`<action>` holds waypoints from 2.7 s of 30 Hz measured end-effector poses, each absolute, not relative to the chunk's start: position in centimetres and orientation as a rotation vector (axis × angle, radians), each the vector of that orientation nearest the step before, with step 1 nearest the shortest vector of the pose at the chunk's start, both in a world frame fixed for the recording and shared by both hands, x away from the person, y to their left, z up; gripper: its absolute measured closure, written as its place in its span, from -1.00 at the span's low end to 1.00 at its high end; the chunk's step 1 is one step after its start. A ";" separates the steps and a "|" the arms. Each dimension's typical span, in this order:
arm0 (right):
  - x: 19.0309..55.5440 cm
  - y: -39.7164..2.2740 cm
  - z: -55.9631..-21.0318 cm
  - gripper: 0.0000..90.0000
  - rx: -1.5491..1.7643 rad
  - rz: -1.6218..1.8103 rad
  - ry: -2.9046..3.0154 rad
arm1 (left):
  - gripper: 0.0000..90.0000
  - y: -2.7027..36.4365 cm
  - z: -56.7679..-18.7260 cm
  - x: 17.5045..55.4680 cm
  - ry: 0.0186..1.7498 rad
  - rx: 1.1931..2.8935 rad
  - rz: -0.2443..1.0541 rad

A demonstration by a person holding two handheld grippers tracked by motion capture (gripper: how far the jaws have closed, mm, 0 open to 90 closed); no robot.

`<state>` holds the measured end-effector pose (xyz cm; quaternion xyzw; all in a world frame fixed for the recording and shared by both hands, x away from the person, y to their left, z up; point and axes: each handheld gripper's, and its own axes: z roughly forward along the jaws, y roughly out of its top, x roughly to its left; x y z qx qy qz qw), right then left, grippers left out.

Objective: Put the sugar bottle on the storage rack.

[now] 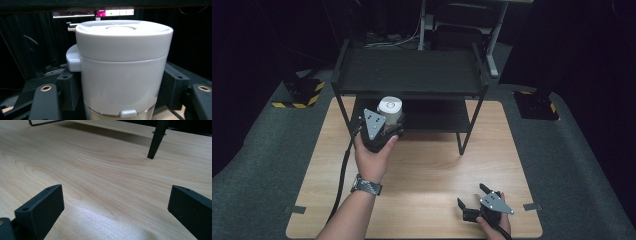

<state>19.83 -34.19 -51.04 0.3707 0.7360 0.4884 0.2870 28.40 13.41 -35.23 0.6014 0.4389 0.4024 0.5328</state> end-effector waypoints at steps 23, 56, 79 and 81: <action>19.8 -34.5 -51.2 -1.00 0.982 1.324 1.964 | -0.32 11.8 -37.1 33.5 1.100 1.363 1.022; 19.8 -34.5 -51.3 -1.00 0.984 1.331 1.961 | -0.46 11.2 -38.4 35.2 1.134 1.337 1.021; 19.8 -34.5 -51.3 -1.00 0.982 1.330 1.962 | -0.99 13.3 -39.3 30.3 1.095 1.364 0.979; 19.8 -34.5 -51.3 -1.00 0.983 1.330 1.961 | -0.99 13.6 -39.6 29.7 1.088 1.366 0.979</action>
